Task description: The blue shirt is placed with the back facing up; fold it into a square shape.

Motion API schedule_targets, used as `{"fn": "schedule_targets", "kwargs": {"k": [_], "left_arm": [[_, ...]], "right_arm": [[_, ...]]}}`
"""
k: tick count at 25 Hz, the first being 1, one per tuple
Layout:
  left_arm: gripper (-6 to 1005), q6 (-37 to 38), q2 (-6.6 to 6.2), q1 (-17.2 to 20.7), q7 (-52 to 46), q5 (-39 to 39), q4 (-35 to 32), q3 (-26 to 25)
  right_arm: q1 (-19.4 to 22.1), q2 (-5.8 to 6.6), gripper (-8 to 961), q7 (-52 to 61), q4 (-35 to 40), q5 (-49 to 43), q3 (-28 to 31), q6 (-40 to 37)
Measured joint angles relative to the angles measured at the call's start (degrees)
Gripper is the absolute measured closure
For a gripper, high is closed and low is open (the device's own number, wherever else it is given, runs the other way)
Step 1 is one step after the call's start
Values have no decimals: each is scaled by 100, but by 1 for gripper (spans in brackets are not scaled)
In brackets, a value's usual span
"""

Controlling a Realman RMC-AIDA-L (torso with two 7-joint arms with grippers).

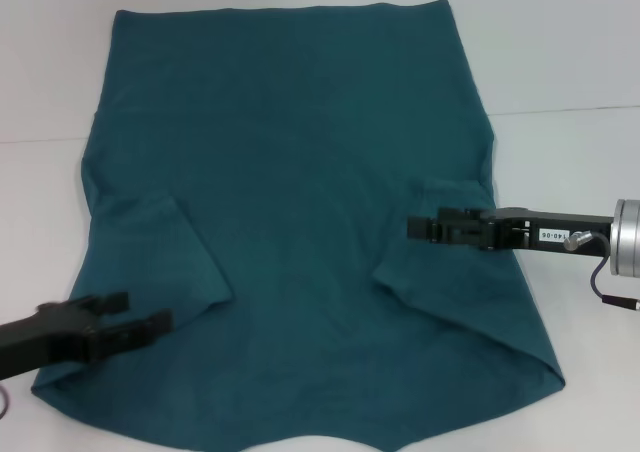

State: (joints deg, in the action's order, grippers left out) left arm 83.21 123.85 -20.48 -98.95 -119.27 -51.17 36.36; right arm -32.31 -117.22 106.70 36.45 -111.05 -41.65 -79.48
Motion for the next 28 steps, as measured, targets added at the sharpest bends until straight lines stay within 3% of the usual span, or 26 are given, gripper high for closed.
{"fn": "schedule_targets", "kwargs": {"k": [12, 28], "left_arm": [[108, 864, -262, 17, -1054, -1171, -237, -1614], [108, 639, -308, 32, -1422, -2164, -250, -1920]], "right_arm": [[59, 84, 21, 53, 5, 23, 12, -20], [134, 145, 21, 140, -6, 40, 171, -123]]}}
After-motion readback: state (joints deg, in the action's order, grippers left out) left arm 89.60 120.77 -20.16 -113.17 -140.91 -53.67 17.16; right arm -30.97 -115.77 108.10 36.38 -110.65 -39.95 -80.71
